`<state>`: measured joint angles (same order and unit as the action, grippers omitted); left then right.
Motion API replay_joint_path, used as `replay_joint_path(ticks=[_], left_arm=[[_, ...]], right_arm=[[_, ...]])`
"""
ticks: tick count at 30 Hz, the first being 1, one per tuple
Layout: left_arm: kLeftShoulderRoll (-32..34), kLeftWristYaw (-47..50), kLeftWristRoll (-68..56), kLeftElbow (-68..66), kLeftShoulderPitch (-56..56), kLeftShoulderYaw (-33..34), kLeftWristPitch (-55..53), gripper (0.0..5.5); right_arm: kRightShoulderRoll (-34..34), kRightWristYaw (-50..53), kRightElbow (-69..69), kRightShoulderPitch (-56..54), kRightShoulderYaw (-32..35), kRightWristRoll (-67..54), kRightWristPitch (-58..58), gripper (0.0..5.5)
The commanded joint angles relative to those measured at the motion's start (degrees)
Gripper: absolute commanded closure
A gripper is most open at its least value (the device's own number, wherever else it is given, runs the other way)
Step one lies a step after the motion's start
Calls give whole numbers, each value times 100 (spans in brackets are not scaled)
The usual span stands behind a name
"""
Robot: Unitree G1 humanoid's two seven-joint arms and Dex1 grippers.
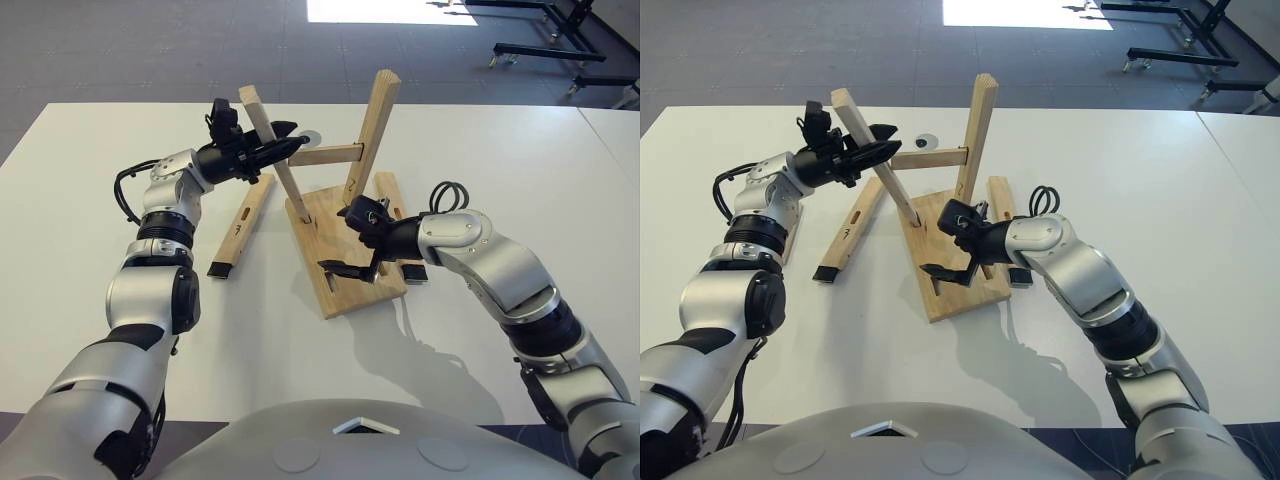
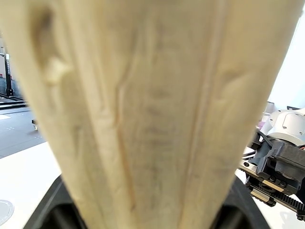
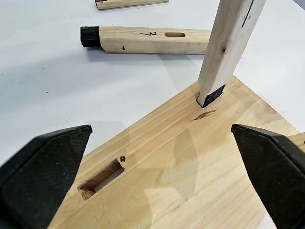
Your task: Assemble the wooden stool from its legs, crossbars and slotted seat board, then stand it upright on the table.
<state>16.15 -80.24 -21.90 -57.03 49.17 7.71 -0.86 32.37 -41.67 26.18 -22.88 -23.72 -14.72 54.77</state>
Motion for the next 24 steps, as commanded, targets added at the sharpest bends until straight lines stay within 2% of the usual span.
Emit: replay_joint_path(ticks=[1,14,18,24], left_arm=[[14,115,204,-8,38,-120,-124,348],[49,118,99,19,-72,-22,-181,348],[61,131,32,-39,-11,61,-353,348],[104,226,12,-130,100,151,-665,348]], right_arm=[[-26,5,62,2,36,-70,19,10],[23,-128,-8,-559,440,-314,188,10],[-2,-123,4,-560,433,-332,178,76],[-39,-56,29,-528,410,-371,177,76]])
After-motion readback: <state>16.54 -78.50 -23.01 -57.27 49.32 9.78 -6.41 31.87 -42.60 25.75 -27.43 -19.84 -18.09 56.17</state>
